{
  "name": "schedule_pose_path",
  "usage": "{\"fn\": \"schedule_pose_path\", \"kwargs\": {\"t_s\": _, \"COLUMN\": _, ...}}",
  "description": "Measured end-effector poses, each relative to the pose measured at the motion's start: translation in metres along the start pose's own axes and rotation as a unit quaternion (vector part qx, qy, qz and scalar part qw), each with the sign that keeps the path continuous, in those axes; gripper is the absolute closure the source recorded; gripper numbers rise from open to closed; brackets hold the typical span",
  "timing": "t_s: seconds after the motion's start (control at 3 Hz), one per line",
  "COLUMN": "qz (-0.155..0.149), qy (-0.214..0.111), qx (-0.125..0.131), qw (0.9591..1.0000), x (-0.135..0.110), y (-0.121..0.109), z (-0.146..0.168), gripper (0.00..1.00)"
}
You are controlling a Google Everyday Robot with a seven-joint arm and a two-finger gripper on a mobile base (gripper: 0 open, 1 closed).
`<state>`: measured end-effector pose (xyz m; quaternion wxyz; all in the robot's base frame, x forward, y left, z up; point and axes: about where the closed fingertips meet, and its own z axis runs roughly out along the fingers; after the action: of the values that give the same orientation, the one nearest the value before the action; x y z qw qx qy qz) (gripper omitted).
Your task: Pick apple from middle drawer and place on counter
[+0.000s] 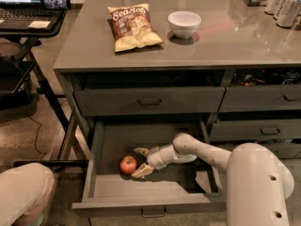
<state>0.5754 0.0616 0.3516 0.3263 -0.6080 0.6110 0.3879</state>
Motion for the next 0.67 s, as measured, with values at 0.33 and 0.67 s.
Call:
{"fn": "schedule_pose_path", "kwargs": {"t_s": 0.33, "qz": -0.009, "qy": -0.005, "qx": -0.001, "qw": 1.0, "x": 0.0007, "y": 0.0067, "z": 0.0027, "gripper": 0.66}}
{"fn": "schedule_pose_path", "kwargs": {"t_s": 0.67, "qz": -0.009, "qy": -0.005, "qx": -0.001, "qw": 1.0, "x": -0.0033, "y": 0.0049, "z": 0.0004, "gripper": 0.89}}
